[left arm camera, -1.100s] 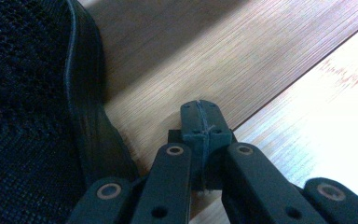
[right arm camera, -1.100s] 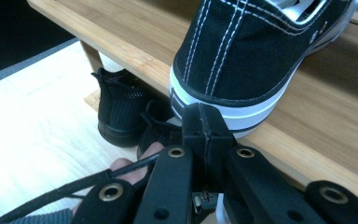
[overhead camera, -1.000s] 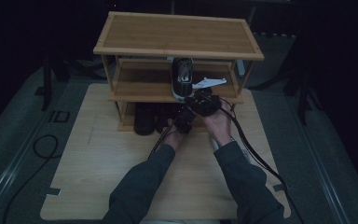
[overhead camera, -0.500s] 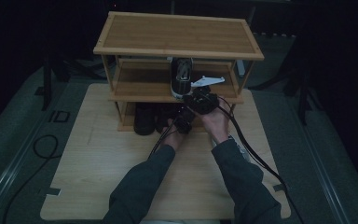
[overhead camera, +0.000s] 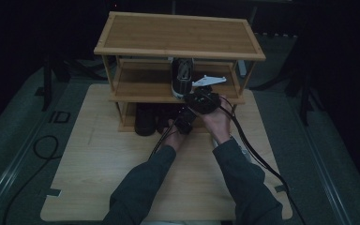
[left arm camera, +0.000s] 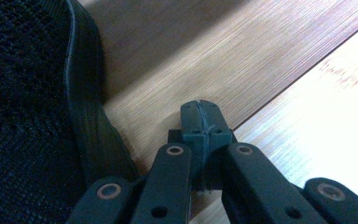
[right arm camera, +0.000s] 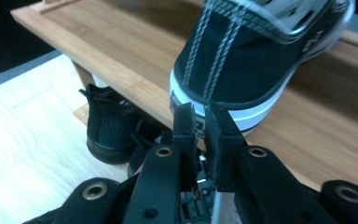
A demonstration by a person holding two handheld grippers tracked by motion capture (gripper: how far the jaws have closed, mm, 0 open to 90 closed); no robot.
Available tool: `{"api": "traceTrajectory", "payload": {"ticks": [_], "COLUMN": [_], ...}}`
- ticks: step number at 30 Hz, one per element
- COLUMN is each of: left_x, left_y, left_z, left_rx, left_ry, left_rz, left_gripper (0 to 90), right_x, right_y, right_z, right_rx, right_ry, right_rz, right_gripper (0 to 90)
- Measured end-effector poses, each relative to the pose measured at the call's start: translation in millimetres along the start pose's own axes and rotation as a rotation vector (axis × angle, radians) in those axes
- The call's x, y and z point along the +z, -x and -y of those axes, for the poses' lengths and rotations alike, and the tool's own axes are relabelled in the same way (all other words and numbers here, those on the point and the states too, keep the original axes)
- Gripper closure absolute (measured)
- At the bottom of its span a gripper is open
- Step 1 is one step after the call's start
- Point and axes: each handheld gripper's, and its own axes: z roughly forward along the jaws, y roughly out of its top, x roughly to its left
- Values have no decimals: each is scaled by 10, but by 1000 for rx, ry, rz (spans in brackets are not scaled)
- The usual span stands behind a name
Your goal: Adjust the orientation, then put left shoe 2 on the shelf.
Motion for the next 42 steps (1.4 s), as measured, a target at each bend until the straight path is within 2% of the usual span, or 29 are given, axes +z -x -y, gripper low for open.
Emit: {"api": "traceTrajectory", "payload": {"ticks": [8,18,19,25,31,42], "left_x": [-5,-7,-2,-5,-4,-4], "left_y": [5,6,3,2,7,14], "left_z": [-1,1,1,-2,-1,0], "left_rx": [1,0,1,6,6,-1], "left_ry": [-5,-4,-3,-5,-5,-5], "left_rz": [-6,-10,2,-6,-8,-2], "left_gripper": [900,900,900,900,900,900], "right_x": [-207,-286,-302,-396,-492,-581], "right_y": [123,117,139,234,300,420], "right_z": [-15,6,44,188,333,567], "right_rx": [-5,-48,-42,-29,-40,-30], "right_ry": [-5,-26,-27,-53,-79,-130], "right_rz": [30,40,33,37,47,64], "right_gripper": [803,785,781,783,783,780]}}
